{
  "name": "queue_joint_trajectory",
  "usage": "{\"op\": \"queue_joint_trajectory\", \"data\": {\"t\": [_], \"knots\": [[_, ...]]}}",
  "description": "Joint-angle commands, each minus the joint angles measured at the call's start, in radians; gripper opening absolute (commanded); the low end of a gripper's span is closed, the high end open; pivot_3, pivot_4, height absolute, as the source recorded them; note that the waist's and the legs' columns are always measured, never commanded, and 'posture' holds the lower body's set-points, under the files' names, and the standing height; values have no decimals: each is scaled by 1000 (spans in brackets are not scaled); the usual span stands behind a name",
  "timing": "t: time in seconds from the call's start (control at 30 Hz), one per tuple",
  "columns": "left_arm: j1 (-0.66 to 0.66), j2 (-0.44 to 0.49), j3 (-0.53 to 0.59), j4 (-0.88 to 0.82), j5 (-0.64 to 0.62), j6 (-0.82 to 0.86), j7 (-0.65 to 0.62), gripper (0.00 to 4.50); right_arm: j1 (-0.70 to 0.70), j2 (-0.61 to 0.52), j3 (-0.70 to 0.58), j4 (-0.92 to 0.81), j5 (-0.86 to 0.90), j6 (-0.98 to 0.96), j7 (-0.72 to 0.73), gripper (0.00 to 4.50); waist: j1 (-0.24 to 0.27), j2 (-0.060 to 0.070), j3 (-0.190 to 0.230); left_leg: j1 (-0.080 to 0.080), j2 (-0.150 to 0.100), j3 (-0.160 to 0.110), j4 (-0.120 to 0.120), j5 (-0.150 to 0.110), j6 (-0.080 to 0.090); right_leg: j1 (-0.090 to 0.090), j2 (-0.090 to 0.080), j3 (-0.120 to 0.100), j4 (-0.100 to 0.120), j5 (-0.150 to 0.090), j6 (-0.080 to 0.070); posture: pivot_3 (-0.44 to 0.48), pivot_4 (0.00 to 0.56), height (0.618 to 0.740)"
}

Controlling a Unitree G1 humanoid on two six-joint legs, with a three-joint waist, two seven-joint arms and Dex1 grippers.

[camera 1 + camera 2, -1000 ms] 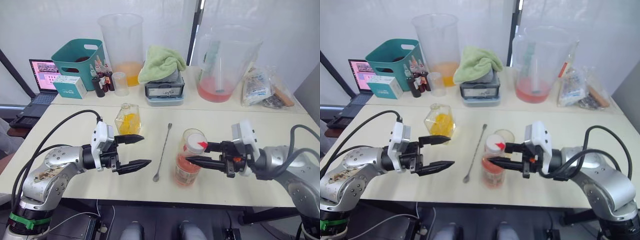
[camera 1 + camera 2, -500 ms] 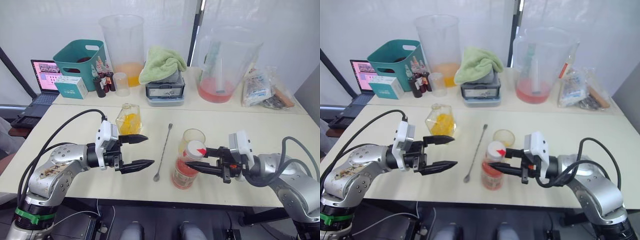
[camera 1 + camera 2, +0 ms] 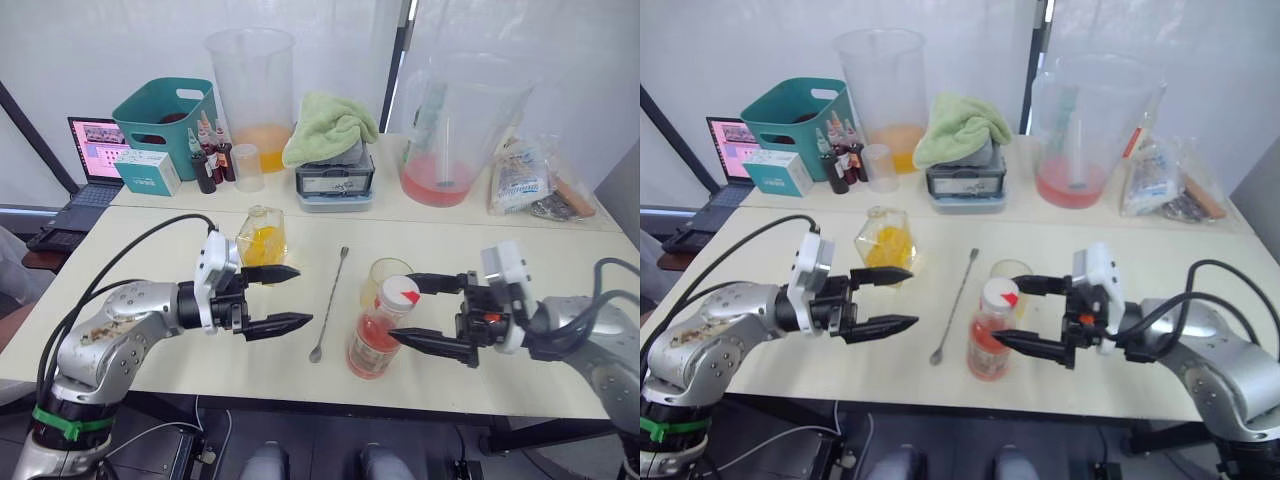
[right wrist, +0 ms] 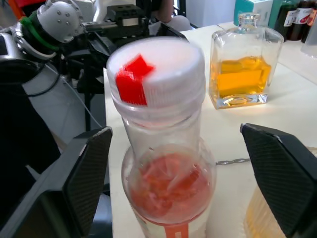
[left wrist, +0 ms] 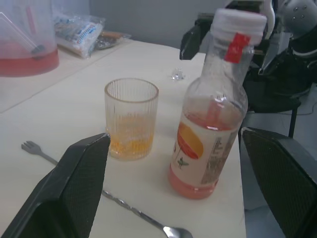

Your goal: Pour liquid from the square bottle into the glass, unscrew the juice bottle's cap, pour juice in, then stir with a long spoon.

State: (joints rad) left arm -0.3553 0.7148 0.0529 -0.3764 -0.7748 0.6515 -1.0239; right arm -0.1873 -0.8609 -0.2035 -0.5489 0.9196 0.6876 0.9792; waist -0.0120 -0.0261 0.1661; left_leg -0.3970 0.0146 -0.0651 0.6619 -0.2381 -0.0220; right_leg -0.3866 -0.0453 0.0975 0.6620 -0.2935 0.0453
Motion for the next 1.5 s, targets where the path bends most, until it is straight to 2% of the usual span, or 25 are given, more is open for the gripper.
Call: {"op": "queue_joint_trajectory", "data": {"t": [0.03,0.3,0.53,0.67,0.87,1.1,1.4,1.5], "knots": [[-62,-2,-37,-15,-27,67,12,4500,-1,-36,-81,-14,104,50,8,4482,-2,0,0,0,0,0,0,0,0,0,0,0,0,0,0,0,150,740],[-224,-98,-138,33,-47,92,-80,4500,-46,-110,-155,72,136,88,36,4482,-3,0,0,-1,0,1,0,1,0,0,0,0,-1,0,0,0,150,740],[-241,-168,-201,19,-42,94,-87,4500,-21,-161,-219,47,163,107,37,4482,-3,0,0,-2,0,1,0,1,0,-1,1,0,-1,0,0,0,150,740],[-266,-230,-251,53,4,71,-65,4500,28,-177,-272,10,179,133,27,4482,2,0,0,-2,0,0,0,1,0,0,0,0,-2,0,0,0,150,740],[-286,-286,-288,106,61,14,-96,4500,50,-173,-280,-27,198,148,-11,4482,-2,0,0,-2,0,1,1,1,0,0,1,0,-4,0,0,0,150,740],[-312,-300,-307,152,99,-1,-128,4500,53,-177,-288,-51,222,155,-46,4482,-1,0,0,-2,0,1,1,1,0,0,1,1,-4,0,0,0,150,740],[-317,-312,-328,173,155,-46,-151,1675,51,-176,-279,-80,241,153,-88,4500,-1,0,0,-2,0,1,1,1,0,0,1,1,-4,0,0,0,150,740],[-311,-315,-331,176,170,-65,-160,1172,36,-174,-255,-100,254,153,-116,4500,-1,0,0,-3,0,1,1,1,0,0,1,1,-4,0,0,0,150,740]]}}
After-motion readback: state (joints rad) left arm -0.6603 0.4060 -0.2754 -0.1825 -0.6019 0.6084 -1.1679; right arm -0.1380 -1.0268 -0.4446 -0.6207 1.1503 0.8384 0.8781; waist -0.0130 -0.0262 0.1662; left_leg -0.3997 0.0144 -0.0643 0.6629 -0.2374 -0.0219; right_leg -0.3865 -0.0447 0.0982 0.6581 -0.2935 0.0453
